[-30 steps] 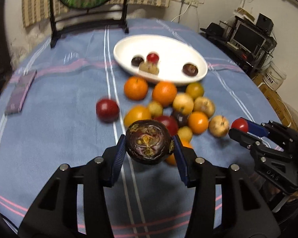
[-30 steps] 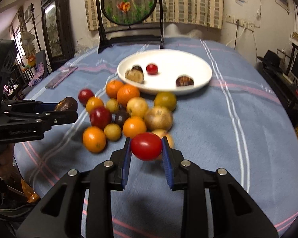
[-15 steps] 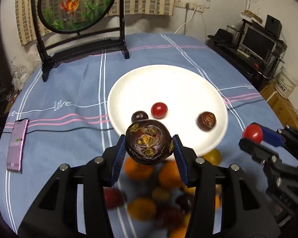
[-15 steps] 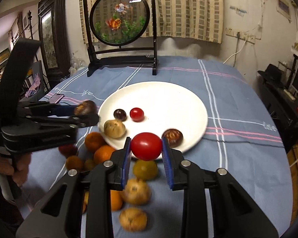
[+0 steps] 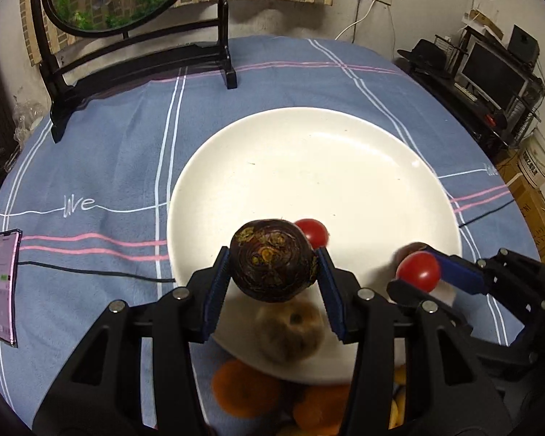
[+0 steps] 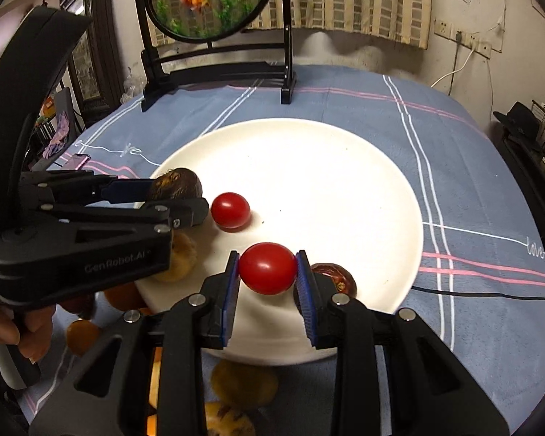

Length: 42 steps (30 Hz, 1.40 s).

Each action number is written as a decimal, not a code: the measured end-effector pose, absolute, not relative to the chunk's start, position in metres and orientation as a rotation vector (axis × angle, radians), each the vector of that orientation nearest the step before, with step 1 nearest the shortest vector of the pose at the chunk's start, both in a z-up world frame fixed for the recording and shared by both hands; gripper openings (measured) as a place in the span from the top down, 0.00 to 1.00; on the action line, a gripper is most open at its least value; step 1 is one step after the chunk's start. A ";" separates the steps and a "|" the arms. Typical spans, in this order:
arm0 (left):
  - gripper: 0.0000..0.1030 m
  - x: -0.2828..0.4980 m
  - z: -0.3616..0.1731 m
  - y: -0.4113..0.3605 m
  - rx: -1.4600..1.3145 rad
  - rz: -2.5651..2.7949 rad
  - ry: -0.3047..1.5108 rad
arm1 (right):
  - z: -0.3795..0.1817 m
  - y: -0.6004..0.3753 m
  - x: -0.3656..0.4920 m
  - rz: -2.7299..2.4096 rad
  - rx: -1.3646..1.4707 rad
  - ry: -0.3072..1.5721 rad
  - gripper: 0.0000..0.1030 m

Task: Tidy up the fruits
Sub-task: 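Carry both fruits onto the white plate and open both tools, then grasp the dark red plum with the left tool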

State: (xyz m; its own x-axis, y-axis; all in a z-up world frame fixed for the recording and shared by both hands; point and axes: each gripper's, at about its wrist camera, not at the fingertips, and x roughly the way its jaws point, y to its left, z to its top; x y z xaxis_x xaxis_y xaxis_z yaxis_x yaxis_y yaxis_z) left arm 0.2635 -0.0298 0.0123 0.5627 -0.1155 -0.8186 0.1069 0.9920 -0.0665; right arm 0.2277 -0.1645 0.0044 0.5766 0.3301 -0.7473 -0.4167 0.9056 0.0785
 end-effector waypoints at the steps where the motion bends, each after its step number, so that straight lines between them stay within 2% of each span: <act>1: 0.53 0.266 0.010 -0.030 -0.013 -0.128 0.971 | 0.003 -0.163 0.229 0.443 -0.119 0.857 0.70; 3: 0.51 0.269 0.007 -0.031 -0.022 -0.128 0.978 | 0.001 -0.162 0.228 0.461 -0.121 0.860 0.68; 4: 0.42 0.269 0.007 -0.032 -0.024 -0.135 0.978 | 0.000 -0.162 0.228 0.469 -0.120 0.861 0.62; 5: 0.36 0.268 0.008 -0.034 -0.023 -0.140 0.979 | 0.001 -0.164 0.228 0.465 -0.115 0.857 0.44; 6: 0.28 0.267 0.009 -0.035 -0.021 -0.138 0.971 | 0.002 -0.166 0.227 0.455 -0.104 0.840 0.40; 14: 0.27 0.247 0.025 -0.031 0.019 -0.116 0.897 | 0.010 -0.178 0.216 0.450 -0.074 0.812 0.40; 16: 0.22 0.234 0.028 -0.027 0.044 -0.101 0.880 | 0.010 -0.181 0.213 0.442 -0.068 0.809 0.40; 22: 0.17 0.198 0.029 -0.008 0.017 -0.087 0.890 | 0.009 -0.186 0.209 0.417 -0.069 0.813 0.40; 42: 0.17 0.119 0.014 0.048 -0.076 -0.031 0.931 | 0.015 -0.215 0.117 0.363 -0.002 0.796 0.40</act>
State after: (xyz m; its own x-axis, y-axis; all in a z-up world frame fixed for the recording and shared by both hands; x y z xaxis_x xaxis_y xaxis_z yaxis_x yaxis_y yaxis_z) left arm 0.1188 0.0481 0.0144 0.5968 -0.0596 -0.8001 -0.0060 0.9969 -0.0788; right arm 0.1173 -0.2149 0.0147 0.6411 0.3174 -0.6988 -0.3190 0.9383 0.1335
